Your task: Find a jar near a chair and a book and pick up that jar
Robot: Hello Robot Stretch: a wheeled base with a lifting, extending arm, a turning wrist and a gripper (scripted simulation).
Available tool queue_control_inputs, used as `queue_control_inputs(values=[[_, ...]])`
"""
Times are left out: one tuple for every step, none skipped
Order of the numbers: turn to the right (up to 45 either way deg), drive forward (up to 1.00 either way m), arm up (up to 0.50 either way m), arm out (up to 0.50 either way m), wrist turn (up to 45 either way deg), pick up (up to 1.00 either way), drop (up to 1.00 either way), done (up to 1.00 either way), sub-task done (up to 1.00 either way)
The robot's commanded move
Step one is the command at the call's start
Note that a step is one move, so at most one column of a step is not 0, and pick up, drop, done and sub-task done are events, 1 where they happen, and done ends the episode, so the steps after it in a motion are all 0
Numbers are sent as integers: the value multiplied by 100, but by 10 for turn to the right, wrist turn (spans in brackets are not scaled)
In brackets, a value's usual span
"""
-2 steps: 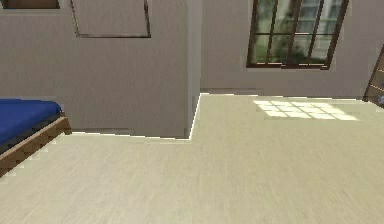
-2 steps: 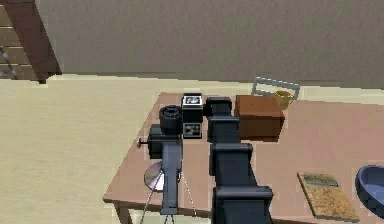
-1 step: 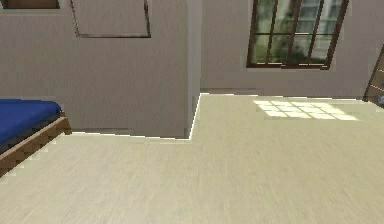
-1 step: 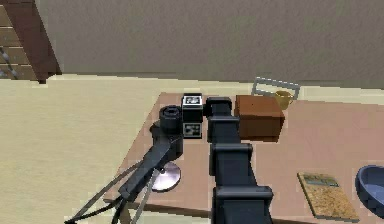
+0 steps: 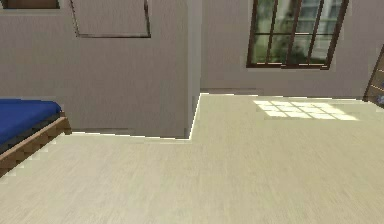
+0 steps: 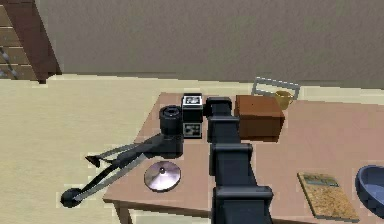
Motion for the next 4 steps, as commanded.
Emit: queue_control_inputs(values=[[0,0,0,0,450,0,0,0,0],[0,0,0,0,240,0,0,0,0],[0,0,-30,0,0,0,0,0,0],[0,0,0,0,0,100,0,0,0]])
